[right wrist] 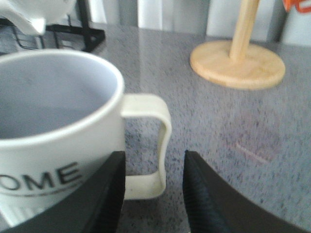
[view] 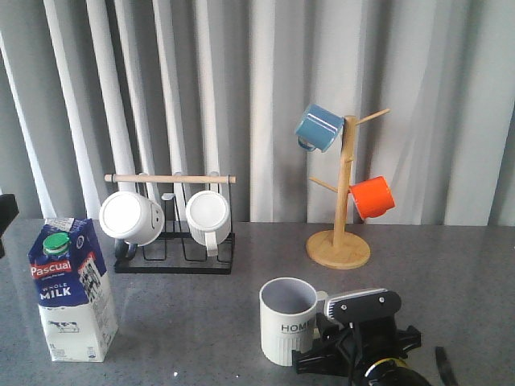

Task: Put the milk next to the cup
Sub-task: 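Carry the mug toward the table center, lower it, open right gripper, then withdraw the open right gripper away from the mug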

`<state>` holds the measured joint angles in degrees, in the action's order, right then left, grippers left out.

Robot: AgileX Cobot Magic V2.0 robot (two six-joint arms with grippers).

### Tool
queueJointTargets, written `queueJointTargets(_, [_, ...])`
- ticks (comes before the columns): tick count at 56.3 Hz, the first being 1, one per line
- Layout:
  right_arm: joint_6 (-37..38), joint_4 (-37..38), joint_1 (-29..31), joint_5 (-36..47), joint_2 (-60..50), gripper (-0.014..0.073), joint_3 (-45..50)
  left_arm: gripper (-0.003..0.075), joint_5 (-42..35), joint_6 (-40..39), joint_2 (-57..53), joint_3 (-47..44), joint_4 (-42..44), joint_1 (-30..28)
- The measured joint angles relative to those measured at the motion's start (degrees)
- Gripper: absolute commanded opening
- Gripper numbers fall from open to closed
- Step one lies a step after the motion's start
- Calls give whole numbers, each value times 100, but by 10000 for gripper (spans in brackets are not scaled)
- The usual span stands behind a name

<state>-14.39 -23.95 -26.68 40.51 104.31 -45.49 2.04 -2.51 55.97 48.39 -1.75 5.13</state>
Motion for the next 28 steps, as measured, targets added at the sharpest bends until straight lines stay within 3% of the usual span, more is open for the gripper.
queueJointTargets(18, [103, 1524, 957, -1044, -1632, 302, -63, 556, 0, 0, 0, 0, 0, 0])
queueJointTargets(28, [1060, 2395, 1491, -1655, -2813, 258, -235, 556, 0, 0, 0, 0, 0, 0])
